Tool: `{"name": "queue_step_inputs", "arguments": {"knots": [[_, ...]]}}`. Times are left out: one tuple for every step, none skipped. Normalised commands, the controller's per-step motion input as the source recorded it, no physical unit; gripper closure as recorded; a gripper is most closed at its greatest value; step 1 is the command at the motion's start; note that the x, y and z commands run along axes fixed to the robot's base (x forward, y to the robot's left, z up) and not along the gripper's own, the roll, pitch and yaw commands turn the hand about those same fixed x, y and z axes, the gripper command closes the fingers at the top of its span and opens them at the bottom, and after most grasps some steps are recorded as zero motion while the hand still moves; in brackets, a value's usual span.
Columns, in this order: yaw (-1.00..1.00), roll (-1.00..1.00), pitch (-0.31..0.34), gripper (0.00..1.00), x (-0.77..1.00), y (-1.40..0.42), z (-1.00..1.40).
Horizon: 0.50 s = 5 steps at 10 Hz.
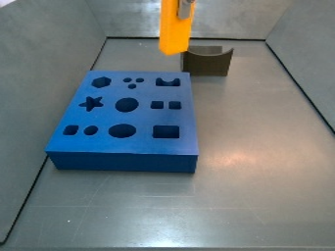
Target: Insert the arch object.
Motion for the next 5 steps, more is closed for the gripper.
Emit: {"name": "queue_step_inputs", "arguments": {"knots": [[-1.00,0.00,-0.044,1.00,0.00,0.00,-0.14],[-1.00,0.00,-0.040,1.00,0.00,0.00,-0.17],[-1.00,0.00,-0.034,1.00,0.00,0.00,-0.17],[-1.00,0.00,-0.023,1.00,0.00,0.00,-0.20],[-1.00,0.00,-0.070,1.00,0.00,0.00,-0.40]]}}
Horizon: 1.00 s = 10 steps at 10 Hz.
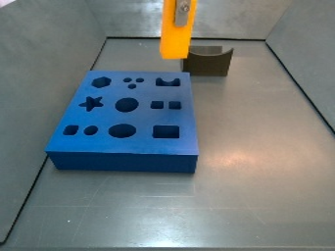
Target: Insert the arch object.
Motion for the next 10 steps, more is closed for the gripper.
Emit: {"name": "queue_step_inputs", "arguments": {"knots": [[-0.92,0.00,-0.056,1.00,0.11,0.09,-0.44],[-0.68,0.00,-0.111,1.00,0.09,0.06,-0.45],[-0.41,0.00,-0.100,1.00,0.00,0.00,-0.39],[-0.31,0.00,-0.114,1.00,0.00,0.00,-0.36],[0.00,0.02,-0.094,1.00,-0.18,-0.02,-0.17],[0.00,0.00,-0.084,1.00,-0.16,0.00,-0.10],[0.00,-0.02,-0.117,1.00,-0.14,0.00,-0.22],[0.00,-0.08,-0.134,1.00,-0.12,0.00,-0.28],[-0.06,-0.11,-0.124,1.00,-0.07,0.00,-0.24],[-0.15,-0.12,-0.091,1.00,-0.02,0.00,-0.17]]}}
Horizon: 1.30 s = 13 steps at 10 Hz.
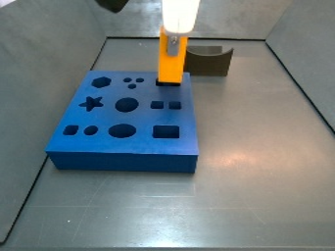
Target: Insert the arch object.
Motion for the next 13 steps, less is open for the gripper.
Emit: {"name": "queue_step_inputs", "arguments": {"knots": [[-0.18,-0.13,-0.083,1.00,0.00,0.00,-0.18],[-0.21,-0.12,-0.073,1.00,0.00,0.00,-0.17],[-0.21,-0.13,-0.070,1.00,-0.07,0.00,-0.17],[-0.12,-0.16,-0.093,1.00,-0.18,0.00,-0.15],[0.00,-0.17,-0.109,1.00,-0.33,0.00,-0.12],[0.00,-0.18,-0.106,1.00,-0.26,0.00,-0.10],[0.00,-0.13,-0.079,1.00,-0.05,0.00,-0.11],[0.00,-0.10,-0.050,1.00,0.00,0.00,-0.18],[0.00,-0.09,-0.036,1.00,0.05,0.00,-0.25],[0.00,-0.11,-0.037,1.00,0.04,0.05,-0.26],[-0.05,-0.09,-0.024,1.00,0.00,0.08,-0.23],[-0.07,-0.11,-0.023,1.00,0.00,0.09,-0.27],[-0.09,-0.11,-0.041,1.00,0.00,0.07,-0.31]]}}
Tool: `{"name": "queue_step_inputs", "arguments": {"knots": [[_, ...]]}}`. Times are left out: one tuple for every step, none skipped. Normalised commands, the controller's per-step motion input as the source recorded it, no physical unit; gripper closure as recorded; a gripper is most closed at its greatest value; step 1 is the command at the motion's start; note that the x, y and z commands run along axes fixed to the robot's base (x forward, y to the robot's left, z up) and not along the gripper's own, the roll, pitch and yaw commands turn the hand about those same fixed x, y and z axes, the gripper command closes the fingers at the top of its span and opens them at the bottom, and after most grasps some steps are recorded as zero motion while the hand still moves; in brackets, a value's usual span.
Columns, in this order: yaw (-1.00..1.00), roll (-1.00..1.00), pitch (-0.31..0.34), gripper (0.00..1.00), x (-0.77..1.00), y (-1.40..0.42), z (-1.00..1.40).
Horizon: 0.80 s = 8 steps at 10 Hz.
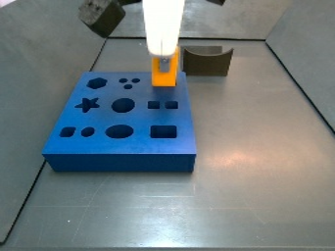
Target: Insert the arch object.
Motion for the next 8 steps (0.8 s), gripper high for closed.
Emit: {"name": "queue_step_inputs", "arguments": {"knots": [[-0.06,-0.10,-0.127,1.00,0.00,0.05,-0.36],[-0.05,-0.08,-0.131,1.00,0.00,0.00,-0.37],[-0.04,-0.08,-0.150,1.00,0.00,0.00,-0.38],[-0.02,-0.04,-0.150,1.00,0.00,0.00,-0.38],[0.00,0.00,-0.156,1.00,-0.15,0.00,-0.29],[0.00,0.00,0.084,1.00,0.03,0.00,0.00],[0.00,0.00,0.023,1.00,0.00,0.00,0.00],[0.00,0.00,0.000,1.00,0.00,0.00,0.00]]}}
